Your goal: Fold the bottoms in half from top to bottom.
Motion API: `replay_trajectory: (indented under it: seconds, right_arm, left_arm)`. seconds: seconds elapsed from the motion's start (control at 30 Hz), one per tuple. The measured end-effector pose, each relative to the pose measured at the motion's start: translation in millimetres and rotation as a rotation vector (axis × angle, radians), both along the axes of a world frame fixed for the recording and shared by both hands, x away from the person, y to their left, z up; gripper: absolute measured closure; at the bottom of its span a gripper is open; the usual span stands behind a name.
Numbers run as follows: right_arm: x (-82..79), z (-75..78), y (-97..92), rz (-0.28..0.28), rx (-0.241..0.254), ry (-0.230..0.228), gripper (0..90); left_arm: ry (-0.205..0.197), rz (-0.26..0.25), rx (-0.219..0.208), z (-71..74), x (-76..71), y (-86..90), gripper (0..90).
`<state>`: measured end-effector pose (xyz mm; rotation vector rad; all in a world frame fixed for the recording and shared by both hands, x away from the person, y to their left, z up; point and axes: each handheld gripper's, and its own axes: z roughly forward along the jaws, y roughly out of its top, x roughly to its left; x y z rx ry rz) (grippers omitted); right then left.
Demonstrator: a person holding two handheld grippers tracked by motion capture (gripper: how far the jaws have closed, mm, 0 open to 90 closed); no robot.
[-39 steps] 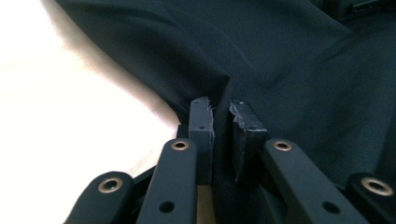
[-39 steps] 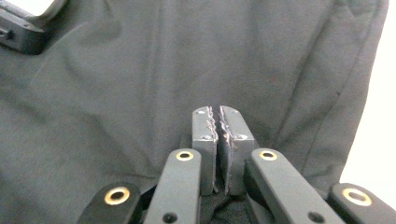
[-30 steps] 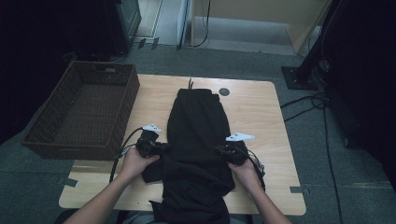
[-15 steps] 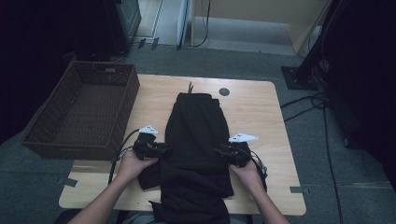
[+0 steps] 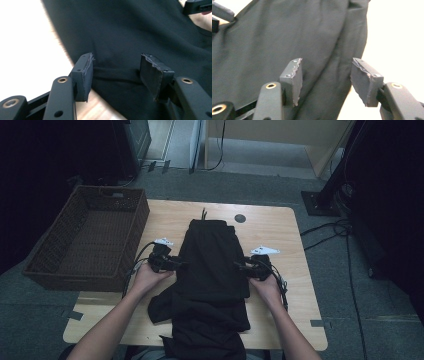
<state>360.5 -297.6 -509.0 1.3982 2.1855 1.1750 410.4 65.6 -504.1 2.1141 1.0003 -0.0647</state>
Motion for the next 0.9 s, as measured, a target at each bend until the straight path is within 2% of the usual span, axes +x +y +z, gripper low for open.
replay_trajectory:
  seconds: [0.17, 0.3, 0.37, 0.43, 0.5, 0.57, 0.77, 0.83, 0.9]
  right_arm:
    - [8.2, -5.2, -3.5, -0.020, 0.010, 0.037, 36.4]
    - [6.8, -7.9, -1.4, -0.007, 0.007, 0.057, 35.1]
    - [3.9, -7.3, 0.7, -0.002, 0.002, 0.049, 35.0]
    - [1.1, -6.5, 1.5, 0.001, -0.001, 0.046, 35.0]
    - [-0.7, -6.5, 0.8, 0.005, 0.002, 0.048, 34.9]
    - [-3.8, -6.7, -0.7, 0.009, 0.007, 0.065, 32.8]
    - [-7.8, -8.4, 3.9, 0.010, 0.002, 0.056, 31.5]
    - [-6.7, -8.7, 7.0, 0.005, 0.003, 0.051, 31.6]
    - [-5.0, -9.4, 10.1, 0.005, -0.016, 0.035, 32.2]
  left_arm:
    - [0.013, 0.016, -0.017, -2.8, 2.1, 2.4, 41.7]
    - [0.008, 0.015, -0.007, -0.5, -1.4, 1.4, 37.8]
    - [0.001, 0.013, -0.008, 1.5, -3.5, 3.8, 37.3]
    - [0.015, 0.015, -0.016, 2.4, -3.8, 7.9, 36.9]
    - [0.024, 0.016, -0.022, 2.2, -3.7, 8.6, 36.2]
    - [0.028, 0.017, -0.010, 0.5, -3.8, 8.5, 35.1]
    - [0.029, 0.009, -0.019, -2.0, -5.8, 0.2, 34.1]
    - [0.022, -0.002, -0.014, -2.2, -7.0, -4.6, 34.0]
    - [0.009, -0.004, -0.004, -2.2, -7.2, -9.5, 34.1]
